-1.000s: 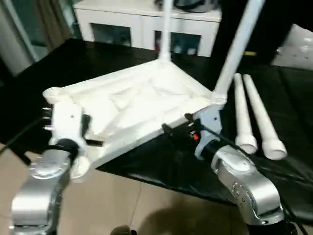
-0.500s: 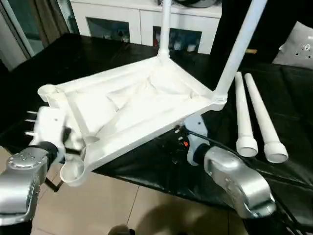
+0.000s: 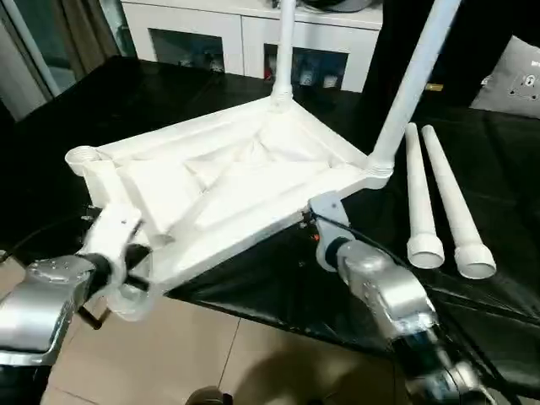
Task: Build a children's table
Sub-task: Rotate table base
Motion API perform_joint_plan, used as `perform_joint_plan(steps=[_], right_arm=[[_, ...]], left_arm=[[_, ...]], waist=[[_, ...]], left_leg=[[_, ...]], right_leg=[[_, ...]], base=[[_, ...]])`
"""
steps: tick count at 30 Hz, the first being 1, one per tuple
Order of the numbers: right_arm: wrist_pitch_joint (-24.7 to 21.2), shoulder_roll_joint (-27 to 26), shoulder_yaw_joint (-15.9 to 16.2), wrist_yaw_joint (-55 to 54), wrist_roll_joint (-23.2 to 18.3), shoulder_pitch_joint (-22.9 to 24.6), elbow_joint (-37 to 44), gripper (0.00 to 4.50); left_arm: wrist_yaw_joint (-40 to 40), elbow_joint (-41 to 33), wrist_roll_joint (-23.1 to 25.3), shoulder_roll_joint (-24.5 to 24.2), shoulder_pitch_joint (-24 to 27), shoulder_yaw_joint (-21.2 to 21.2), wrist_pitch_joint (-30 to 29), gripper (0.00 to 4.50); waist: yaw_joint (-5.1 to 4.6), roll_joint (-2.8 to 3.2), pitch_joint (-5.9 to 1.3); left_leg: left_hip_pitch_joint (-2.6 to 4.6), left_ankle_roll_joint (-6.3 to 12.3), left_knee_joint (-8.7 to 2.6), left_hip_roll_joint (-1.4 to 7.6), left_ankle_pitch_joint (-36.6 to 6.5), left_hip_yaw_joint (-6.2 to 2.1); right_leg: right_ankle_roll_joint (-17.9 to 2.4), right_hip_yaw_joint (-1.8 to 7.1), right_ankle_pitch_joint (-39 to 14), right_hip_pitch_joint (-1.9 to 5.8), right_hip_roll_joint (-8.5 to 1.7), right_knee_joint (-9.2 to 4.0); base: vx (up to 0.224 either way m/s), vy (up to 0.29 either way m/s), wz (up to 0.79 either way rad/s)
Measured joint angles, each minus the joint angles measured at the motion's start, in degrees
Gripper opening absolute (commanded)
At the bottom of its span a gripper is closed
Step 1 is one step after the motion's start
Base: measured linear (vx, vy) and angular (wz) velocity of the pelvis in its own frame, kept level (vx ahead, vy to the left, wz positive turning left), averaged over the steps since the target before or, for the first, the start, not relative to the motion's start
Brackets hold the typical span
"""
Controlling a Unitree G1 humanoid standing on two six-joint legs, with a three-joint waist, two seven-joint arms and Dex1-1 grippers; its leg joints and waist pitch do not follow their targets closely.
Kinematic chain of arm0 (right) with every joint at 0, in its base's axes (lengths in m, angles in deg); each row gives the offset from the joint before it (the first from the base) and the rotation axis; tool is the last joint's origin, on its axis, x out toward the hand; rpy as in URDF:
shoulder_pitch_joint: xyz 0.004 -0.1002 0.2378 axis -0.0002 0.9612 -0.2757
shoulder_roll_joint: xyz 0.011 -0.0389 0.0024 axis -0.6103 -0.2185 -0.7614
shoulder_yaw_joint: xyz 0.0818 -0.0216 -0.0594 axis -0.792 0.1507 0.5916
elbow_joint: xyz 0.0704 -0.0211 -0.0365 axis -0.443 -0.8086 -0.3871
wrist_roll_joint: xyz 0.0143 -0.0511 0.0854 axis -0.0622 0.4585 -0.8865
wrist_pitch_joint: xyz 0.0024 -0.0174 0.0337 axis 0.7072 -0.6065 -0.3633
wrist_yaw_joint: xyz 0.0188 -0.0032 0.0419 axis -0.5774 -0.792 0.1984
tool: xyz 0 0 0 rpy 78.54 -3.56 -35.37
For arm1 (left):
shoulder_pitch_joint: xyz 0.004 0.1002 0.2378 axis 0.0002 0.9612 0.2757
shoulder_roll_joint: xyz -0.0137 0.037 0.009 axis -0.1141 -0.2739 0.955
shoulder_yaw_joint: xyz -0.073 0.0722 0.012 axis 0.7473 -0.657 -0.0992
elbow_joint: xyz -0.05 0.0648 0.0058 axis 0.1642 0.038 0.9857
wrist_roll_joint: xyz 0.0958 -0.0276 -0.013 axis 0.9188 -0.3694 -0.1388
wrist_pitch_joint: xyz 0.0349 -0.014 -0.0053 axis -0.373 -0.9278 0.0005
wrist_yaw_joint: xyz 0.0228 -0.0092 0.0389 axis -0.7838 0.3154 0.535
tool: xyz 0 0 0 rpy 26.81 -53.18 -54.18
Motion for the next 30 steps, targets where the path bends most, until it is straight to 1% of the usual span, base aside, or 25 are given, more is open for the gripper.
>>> perform_joint_plan(steps=[3,7,12,14,16,17,20,21,23,25,26,30], right_arm=[[2.4,0.4,-1.2,0.0,0.8,-2.3,-5.4,4.5],[5.5,0.6,-2.1,0.3,1.4,-4.6,-10.5,4.5],[7.9,2.3,-3.6,0.2,2.6,-5.7,-13.5,4.5],[8.3,2.7,-4.1,0.0,2.7,-6.3,-14.4,4.5],[9.1,3.0,-4.5,0.0,3.0,-6.4,-14.5,4.5],[9.6,3.4,-4.8,0.0,3.2,-6.5,-14.7,4.5],[10.5,4.2,-5.3,-0.3,3.6,-6.6,-14.7,4.5],[10.5,4.9,-5.6,-0.8,3.8,-6.6,-14.5,4.5],[10.5,5.4,-6.2,-1.5,3.9,-6.5,-13.1,4.5],[10.2,6.1,-6.5,-1.4,3.9,-6.4,-8.9,4.5],[9.8,6.3,-6.6,-1.2,3.8,-6.3,-5.9,4.5],[7.3,8.2,-8.2,-0.7,3.6,-5.2,2.3,4.5]], left_arm=[[-3.6,-1.3,-2.9,0.0,0.0,-0.9,-0.6,0.24],[-7.7,-3.3,-6.0,0.5,0.0,-2.6,-1.4,0.24],[-11.6,-4.2,-8.3,2.4,-1.6,-7.5,-1.3,0.24],[-12.4,-3.5,-8.5,3.9,-3.0,-9.6,-1.0,0.24],[-13.3,-2.4,-8.7,5.4,-4.8,-11.6,-0.4,0.24],[-13.6,-1.0,-8.7,6.5,-6.2,-12.6,0.1,0.24],[-13.8,1.5,-8.4,8.7,-7.8,-14.3,2.2,0.24],[-13.7,4.6,-7.6,10.5,-9.6,-15.2,4.2,0.24],[-12.5,9.1,-6.0,13.0,-11.9,-16.2,7.4,0.24],[-10.3,15.5,-3.6,15.5,-15.4,-17.1,12.6,0.24],[-9.2,18.1,-2.5,16.0,-17.0,-17.3,15.0,0.24],[-6.4,26.3,-0.2,17.6,-20.4,-17.5,21.8,0.24]], waist=[[-0.1,-0.05,-0.01],[-0.31,-0.06,-0.02],[-0.79,-0.07,-0.02],[-0.98,-0.02,-0.03],[-1.39,-0.02,-0.03],[-1.46,-0.02,-0.03],[-1.74,0.13,-0.07],[-1.68,0.26,-0.05],[-1.62,0.28,-0.04],[-1.6,0.32,-0.02],[-1.73,0.32,-0.02],[-1.62,0.34,-0.04]], left_leg=[[0.0,-0.02,0.0,0.0,0.1,0.03],[0.02,0.0,0.0,0.03,0.1,0.1],[0.05,-0.02,0.0,0.06,0.1,0.18],[0.04,-0.04,0.01,0.08,0.1,0.18],[0.02,-0.09,-0.02,0.13,0.2,0.19],[0.01,-0.11,-0.03,0.15,0.2,0.19],[0.0,-0.12,-0.02,0.21,0.2,0.21],[0.0,-0.09,-0.02,0.21,0.3,0.21],[0.01,-0.08,-0.02,0.24,0.3,0.22],[0.01,-0.09,-0.02,0.28,0.4,0.22],[0.04,-0.12,-0.02,0.33,0.4,0.22],[0.05,-0.3,-0.04,0.64,0.5,0.2]], right_leg=[[0.0,0.0,0.0,-0.01,0.0,-0.01],[0.0,0.02,0.0,-0.02,0.0,0.0],[-0.1,0.03,0.0,-0.02,0.0,0.01],[-0.1,0.02,0.0,-0.05,0.01,0.06],[-0.1,0.02,0.0,-0.08,0.07,0.07],[-0.1,0.01,0.0,-0.07,0.09,0.08],[-0.1,0.02,0.1,-0.08,0.16,0.08],[-0.2,0.02,0.1,-0.09,0.16,0.08],[-0.2,0.01,0.1,-0.08,0.2,0.1],[-0.3,0.01,0.3,-0.08,0.24,0.08],[-0.3,0.03,0.3,-0.06,0.3,0.08],[-0.2,0.06,0.3,0.14,0.69,-0.08]], base=[[0.0,0.0,0.0],[0.0,0.0,0.0],[0.0,0.0,0.0],[0.0,0.0,0.0],[0.0,0.0,0.0],[0.0,0.0,0.0],[0.0,0.0,0.0],[0.0,0.0,0.0],[0.0,0.0,0.0],[0.0,0.0,0.0],[0.0,0.0,0.0],[0.0,0.0,0.0]])
